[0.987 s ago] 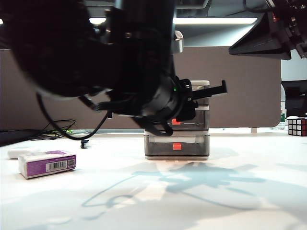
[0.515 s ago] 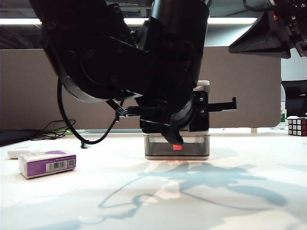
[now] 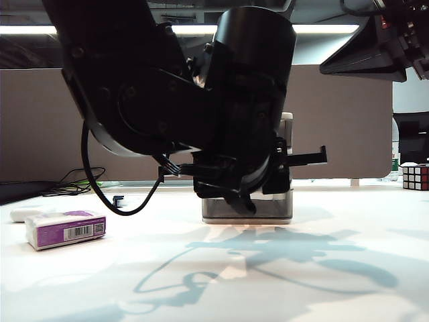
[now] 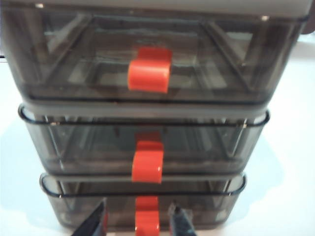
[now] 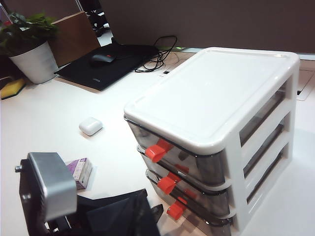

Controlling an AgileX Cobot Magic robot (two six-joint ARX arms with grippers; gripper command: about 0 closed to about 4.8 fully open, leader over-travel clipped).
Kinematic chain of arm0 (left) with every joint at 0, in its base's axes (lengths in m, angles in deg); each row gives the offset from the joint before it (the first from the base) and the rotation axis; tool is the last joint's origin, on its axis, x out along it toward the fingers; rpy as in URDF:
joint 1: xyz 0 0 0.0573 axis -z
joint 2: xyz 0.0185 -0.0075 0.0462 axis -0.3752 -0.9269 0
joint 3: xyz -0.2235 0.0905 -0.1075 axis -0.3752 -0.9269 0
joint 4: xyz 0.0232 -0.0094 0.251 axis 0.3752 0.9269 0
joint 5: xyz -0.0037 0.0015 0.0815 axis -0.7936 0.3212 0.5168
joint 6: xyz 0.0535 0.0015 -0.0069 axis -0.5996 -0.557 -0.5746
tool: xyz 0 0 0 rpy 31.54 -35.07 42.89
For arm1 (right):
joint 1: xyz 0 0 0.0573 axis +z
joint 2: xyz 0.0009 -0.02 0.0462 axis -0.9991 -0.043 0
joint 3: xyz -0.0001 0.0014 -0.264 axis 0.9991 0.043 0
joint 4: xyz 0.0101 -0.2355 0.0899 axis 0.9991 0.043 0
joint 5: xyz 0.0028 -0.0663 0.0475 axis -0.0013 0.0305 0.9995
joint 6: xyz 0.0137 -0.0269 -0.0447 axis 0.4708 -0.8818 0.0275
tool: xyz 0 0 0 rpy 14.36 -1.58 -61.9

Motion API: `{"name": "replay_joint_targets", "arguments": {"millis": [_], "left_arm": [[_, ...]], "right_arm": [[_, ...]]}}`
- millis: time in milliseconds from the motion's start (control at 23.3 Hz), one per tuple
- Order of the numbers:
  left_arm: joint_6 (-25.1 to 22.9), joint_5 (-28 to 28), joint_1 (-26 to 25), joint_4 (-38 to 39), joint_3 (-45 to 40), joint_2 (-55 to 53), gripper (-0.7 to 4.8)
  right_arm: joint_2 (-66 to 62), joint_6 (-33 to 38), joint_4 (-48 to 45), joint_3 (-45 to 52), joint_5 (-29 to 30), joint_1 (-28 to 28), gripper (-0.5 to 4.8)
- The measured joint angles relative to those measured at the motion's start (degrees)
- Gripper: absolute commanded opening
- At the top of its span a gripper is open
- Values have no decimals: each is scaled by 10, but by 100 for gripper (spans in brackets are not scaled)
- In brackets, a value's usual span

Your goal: Open the second layer of the drawer on the table, pick up a pack of napkins on the table and put it in, and finally close the drawer.

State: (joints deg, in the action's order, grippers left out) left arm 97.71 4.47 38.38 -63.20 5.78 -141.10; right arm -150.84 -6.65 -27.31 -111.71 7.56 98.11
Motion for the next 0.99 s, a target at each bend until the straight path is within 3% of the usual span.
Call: {"name": "replay_joint_targets", "arguments": {"millis": [987], "left_arm": [[1,-63,-32,-41,4,-5,166]], "right_arm": [[0,0,0,0,0,0,-5]]}}
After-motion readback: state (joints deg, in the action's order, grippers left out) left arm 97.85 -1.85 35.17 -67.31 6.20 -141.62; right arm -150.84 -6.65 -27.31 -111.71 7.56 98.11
